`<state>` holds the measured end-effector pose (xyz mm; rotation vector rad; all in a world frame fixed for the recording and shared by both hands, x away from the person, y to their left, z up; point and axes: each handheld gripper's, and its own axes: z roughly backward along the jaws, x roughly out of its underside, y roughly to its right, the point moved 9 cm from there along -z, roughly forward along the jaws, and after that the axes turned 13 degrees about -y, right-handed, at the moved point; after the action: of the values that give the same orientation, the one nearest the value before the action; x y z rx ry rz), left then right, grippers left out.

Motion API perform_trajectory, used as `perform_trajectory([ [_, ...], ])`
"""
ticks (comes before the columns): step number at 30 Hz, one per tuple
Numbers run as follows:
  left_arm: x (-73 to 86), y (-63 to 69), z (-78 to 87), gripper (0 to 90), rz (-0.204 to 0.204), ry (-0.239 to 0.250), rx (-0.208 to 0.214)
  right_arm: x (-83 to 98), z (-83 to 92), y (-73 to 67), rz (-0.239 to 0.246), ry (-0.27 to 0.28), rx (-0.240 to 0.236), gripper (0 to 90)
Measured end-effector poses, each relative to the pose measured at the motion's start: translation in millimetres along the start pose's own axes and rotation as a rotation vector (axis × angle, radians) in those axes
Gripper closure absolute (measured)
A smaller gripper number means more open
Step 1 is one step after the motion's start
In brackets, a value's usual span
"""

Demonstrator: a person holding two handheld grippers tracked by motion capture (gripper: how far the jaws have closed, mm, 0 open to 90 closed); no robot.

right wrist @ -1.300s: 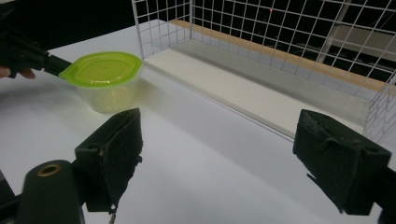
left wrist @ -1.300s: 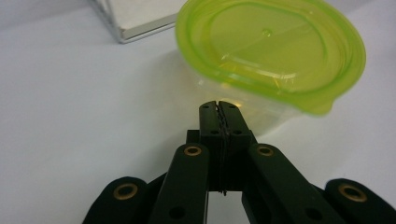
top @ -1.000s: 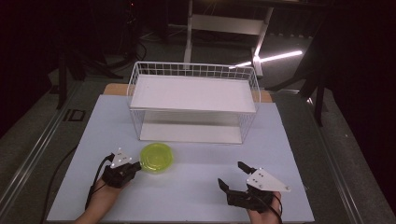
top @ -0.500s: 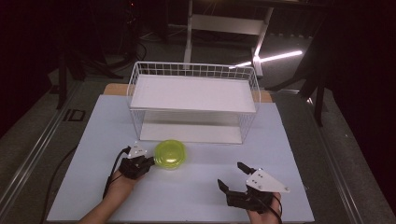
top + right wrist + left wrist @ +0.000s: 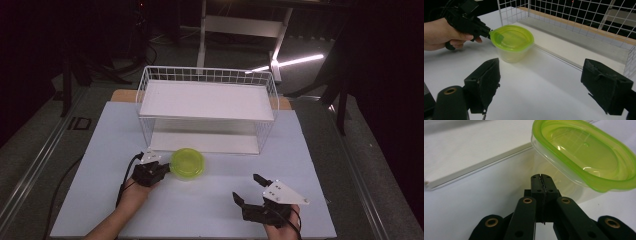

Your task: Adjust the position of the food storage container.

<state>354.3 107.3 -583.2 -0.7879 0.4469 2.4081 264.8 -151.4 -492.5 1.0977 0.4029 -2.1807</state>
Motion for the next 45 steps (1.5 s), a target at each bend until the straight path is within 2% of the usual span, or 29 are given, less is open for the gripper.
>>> perform_trajectory([
  [9, -10.6, 22.5, -20.6, 90.0, -0.04, -0.035, 0.037, -0.5, 0.7, -1.5, 0.01, 0.001, 0.002, 15.8],
  [10, -13.8, 30.3, -25.0, 90.0, -0.048, -0.035, 0.051, -0.4, 0.6, -1.6, 0.01, 0.001, 0.002, 15.7],
  [14, -17.9, 40.9, -31.7, 90.0, -0.075, -0.045, 0.059, -0.4, 1.0, -0.7, 0.008, 0.003, 0.001, 15.8],
  [27, -27.2, 51.5, -43.7, 90.0, -0.077, -0.044, 0.082, 0.9, -0.5, -2.0, 0.017, -0.003, -0.001, 15.8],
  [33, -23.9, 43.0, -33.1, 90.0, -0.073, -0.027, 0.059, 1.1, -0.9, -2.3, 0.019, -0.004, -0.002, 15.8],
  [35, -20.5, 40.2, -27.2, 90.0, -0.043, -0.024, 0.071, 1.3, -1.6, -2.3, 0.021, -0.009, -0.001, 15.8],
  [37, -17.0, 38.7, -20.3, 90.0, -0.051, -0.019, 0.061, 1.3, -2.3, -2.5, 0.024, -0.01, -0.002, 15.8],
  [39, -14.7, 39.1, -10.5, 89.2, -0.06, 0.006, 0.083, 1.4, -2.4, -3.5, 0.026, -0.014, -0.002, 15.8],
  [42, -11.9, 40.6, 5.6, 80.8, -0.071, 0.046, 0.109, 0.8, -2.9, -4.9, 0.033, -0.013, -0.003, 15.7],
  [45, -5.9, 43.6, 22.5, 71.4, -0.103, 0.076, 0.109, 1.5, -4.6, -5.9, 0.037, -0.021, -0.004, 15.7],
])
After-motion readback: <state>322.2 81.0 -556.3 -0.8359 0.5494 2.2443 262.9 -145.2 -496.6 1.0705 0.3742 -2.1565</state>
